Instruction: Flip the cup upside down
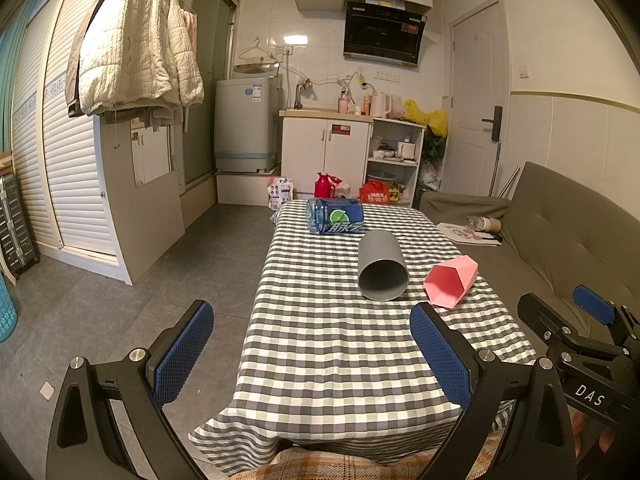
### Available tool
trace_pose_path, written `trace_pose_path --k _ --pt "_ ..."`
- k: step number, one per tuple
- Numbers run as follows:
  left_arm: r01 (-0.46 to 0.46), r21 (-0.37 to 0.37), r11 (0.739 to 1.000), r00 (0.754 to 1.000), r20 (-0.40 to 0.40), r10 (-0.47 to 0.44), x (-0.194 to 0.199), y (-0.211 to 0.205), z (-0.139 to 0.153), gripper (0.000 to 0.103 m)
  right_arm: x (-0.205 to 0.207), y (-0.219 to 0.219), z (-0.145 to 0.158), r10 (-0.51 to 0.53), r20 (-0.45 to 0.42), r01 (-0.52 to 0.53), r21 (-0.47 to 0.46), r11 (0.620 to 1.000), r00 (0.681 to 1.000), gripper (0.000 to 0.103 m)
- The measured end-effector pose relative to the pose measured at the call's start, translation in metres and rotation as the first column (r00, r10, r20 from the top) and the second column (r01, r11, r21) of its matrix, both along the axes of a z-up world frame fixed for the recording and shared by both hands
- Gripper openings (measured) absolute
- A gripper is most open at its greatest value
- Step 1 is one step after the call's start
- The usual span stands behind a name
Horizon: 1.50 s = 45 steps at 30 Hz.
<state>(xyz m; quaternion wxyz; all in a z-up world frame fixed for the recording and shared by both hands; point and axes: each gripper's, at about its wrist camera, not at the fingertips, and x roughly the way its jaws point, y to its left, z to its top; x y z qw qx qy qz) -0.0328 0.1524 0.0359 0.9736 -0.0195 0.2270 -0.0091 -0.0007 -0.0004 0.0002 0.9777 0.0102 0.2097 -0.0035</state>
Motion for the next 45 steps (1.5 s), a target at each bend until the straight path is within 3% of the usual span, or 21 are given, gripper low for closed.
trace_pose_path --k 36,45 --pt "0.000 -0.002 1.000 1.000 -0.002 0.000 0.000 0.000 0.000 0.101 0.003 0.005 -0.002 0.003 0.004 -0.003 -0.008 1.000 1.000 0.103" --pt "-0.023 0.005 1.000 0.998 -0.062 0.023 0.019 0.003 0.000 0.101 0.007 0.003 0.000 -0.022 -0.027 0.021 -0.027 0.999 0.999 0.103"
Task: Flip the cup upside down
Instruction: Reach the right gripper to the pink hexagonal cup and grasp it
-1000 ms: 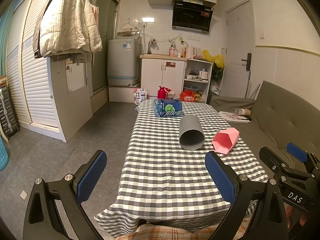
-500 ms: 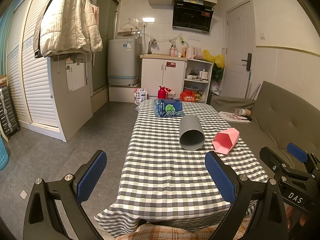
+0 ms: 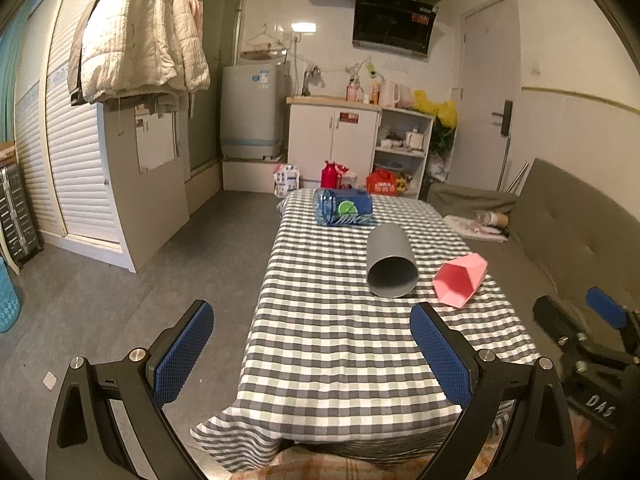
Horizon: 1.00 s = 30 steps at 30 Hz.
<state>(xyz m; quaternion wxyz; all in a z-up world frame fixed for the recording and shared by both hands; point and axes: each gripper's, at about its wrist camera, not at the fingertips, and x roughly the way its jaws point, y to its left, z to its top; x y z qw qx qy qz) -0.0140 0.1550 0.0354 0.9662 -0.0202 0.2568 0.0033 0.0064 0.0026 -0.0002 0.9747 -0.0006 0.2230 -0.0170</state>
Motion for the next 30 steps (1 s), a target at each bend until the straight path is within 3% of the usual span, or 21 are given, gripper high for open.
trace_pose_path --k 4,12,20,27,30 --pt "0.008 -0.002 1.000 1.000 -0.013 -0.008 0.026 0.001 -0.001 0.101 0.019 -0.013 0.007 -0.040 -0.036 0.042 0.044 0.998 0.999 0.103" --pt "0.014 -0.015 1.000 0.997 -0.078 -0.016 0.088 -0.002 -0.021 0.101 0.103 -0.037 0.002 -0.157 -0.165 0.173 0.092 0.981 0.974 0.103" --pt "0.014 -0.025 1.000 0.986 -0.166 -0.018 0.147 0.006 -0.047 0.101 0.187 -0.044 -0.033 -0.201 -0.361 0.278 0.176 0.944 0.911 0.103" --pt "0.001 -0.033 0.999 0.980 -0.196 -0.007 0.160 0.017 -0.061 0.101 0.225 -0.046 -0.060 -0.289 -0.453 0.370 0.099 0.924 0.844 0.102" --pt "-0.002 -0.041 0.999 0.977 -0.215 -0.007 0.162 0.022 -0.066 0.101 0.227 -0.049 -0.073 -0.279 -0.487 0.373 0.107 0.922 0.828 0.095"
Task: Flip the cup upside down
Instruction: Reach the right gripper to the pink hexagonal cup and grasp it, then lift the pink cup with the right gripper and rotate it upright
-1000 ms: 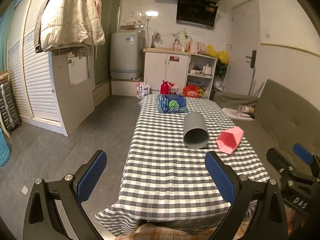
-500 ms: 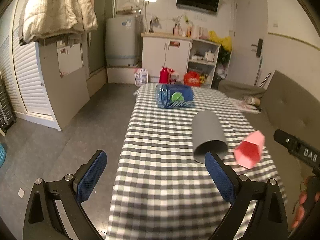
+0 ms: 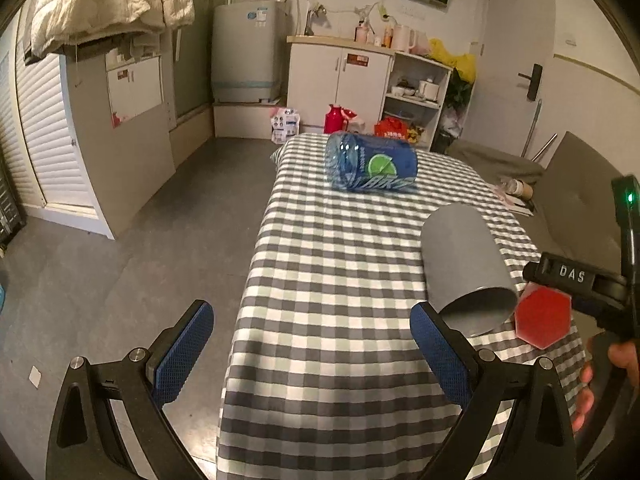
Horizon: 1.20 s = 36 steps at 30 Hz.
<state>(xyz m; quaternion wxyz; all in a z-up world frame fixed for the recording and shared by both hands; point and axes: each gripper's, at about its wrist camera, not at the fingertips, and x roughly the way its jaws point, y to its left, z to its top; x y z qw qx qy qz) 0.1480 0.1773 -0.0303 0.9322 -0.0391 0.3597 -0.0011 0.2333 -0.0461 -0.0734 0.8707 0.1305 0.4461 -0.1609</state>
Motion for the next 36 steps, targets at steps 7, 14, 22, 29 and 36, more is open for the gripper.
trace_pose_path --k 7,14,22,29,36 --pt "-0.005 0.008 1.000 1.000 -0.012 0.005 -0.009 0.000 0.005 0.101 -0.020 0.005 0.007 0.079 0.021 -0.080 0.051 0.996 0.997 0.072" --pt "-0.012 0.011 1.000 1.000 0.004 0.012 -0.031 -0.005 0.021 0.101 -0.036 0.010 0.007 0.121 0.012 -0.121 0.092 0.988 0.993 0.064" --pt "-0.013 0.030 0.999 1.000 -0.001 0.013 -0.047 -0.007 0.024 0.101 -0.030 0.014 0.005 0.209 0.002 -0.209 0.070 0.975 0.978 0.064" --pt "-0.035 0.046 0.998 0.999 -0.003 0.035 -0.053 -0.003 0.027 0.101 -0.074 0.026 0.007 0.267 -0.007 -0.267 0.043 0.963 0.964 0.063" --pt "-0.049 0.042 0.998 0.999 0.003 0.049 -0.069 0.000 0.029 0.101 -0.123 0.058 0.007 0.347 -0.009 -0.345 0.079 0.935 0.938 0.063"
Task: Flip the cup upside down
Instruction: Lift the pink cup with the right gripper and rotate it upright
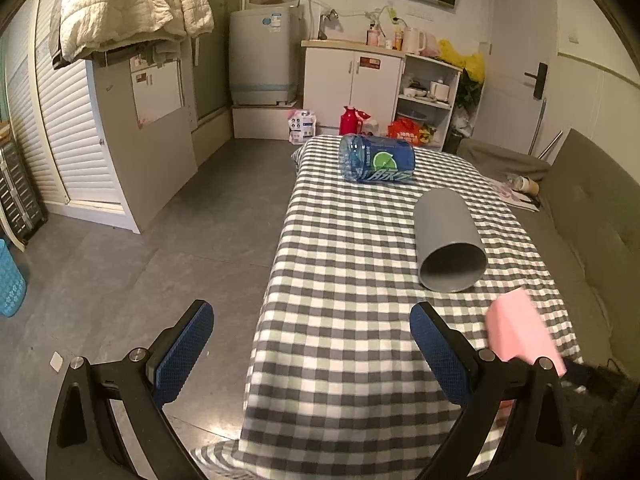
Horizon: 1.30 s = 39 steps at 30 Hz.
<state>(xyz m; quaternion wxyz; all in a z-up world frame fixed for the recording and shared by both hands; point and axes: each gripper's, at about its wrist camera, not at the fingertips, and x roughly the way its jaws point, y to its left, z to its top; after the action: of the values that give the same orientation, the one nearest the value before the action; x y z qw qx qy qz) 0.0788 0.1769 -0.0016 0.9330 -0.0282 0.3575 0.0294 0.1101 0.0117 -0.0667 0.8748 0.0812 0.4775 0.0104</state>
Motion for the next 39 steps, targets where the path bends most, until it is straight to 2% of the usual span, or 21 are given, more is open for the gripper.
trace_pose_path --k 4,8,9,10,11,15,17,22,26,34,39 --pt "0.006 -0.003 1.000 1.000 -0.006 -0.006 -0.008 -0.002 0.005 0.101 -0.006 0.017 -0.002 0.043 0.008 -0.043 -0.029 0.999 0.999 0.063" --pt "0.020 0.006 1.000 1.000 -0.017 -0.020 -0.014 -0.006 0.009 0.101 -0.008 0.011 0.006 0.053 0.003 -0.053 -0.036 0.998 0.999 0.065" --pt "0.025 -0.002 1.000 1.000 -0.017 -0.025 -0.015 -0.008 0.011 0.101 -0.010 0.009 0.010 0.056 0.014 -0.055 -0.046 0.997 0.998 0.068" --pt "0.029 -0.013 1.000 1.000 -0.013 -0.029 -0.017 -0.009 0.013 0.101 -0.013 0.007 0.017 0.056 0.032 -0.054 -0.057 0.997 0.998 0.080" --pt "0.031 -0.020 0.999 0.999 -0.012 -0.031 -0.018 -0.011 0.015 0.101 -0.016 0.002 0.025 0.058 0.059 -0.055 -0.061 0.997 0.997 0.085" --pt "0.060 -0.016 0.998 0.998 -0.032 -0.060 -0.017 -0.028 0.018 0.101 -0.028 -0.023 0.046 0.044 0.116 -0.034 -0.086 0.996 0.992 0.086" --pt "0.099 -0.020 0.995 0.994 -0.042 -0.100 -0.016 -0.043 0.020 0.101 -0.032 -0.037 0.051 0.013 0.140 0.008 -0.147 0.989 0.990 0.086" --pt "0.166 -0.057 0.984 0.980 -0.101 -0.171 -0.002 -0.081 0.020 0.101 -0.038 -0.077 0.054 -0.035 0.162 0.070 -0.218 0.973 0.986 0.086" --pt "0.189 -0.054 0.980 0.973 -0.122 -0.195 0.008 -0.102 0.016 0.101 -0.040 -0.105 0.052 -0.068 0.156 0.099 -0.197 0.975 0.985 0.086" --pt "0.234 -0.020 0.972 0.947 -0.220 -0.232 0.030 -0.132 -0.009 0.100 -0.033 -0.127 0.040 -0.087 0.145 0.110 -0.157 0.981 0.986 0.086" --pt "0.293 -0.015 0.956 0.911 -0.300 -0.284 0.044 -0.149 -0.026 0.099 -0.025 -0.129 0.022 -0.082 0.107 0.097 -0.143 0.985 0.991 0.086"
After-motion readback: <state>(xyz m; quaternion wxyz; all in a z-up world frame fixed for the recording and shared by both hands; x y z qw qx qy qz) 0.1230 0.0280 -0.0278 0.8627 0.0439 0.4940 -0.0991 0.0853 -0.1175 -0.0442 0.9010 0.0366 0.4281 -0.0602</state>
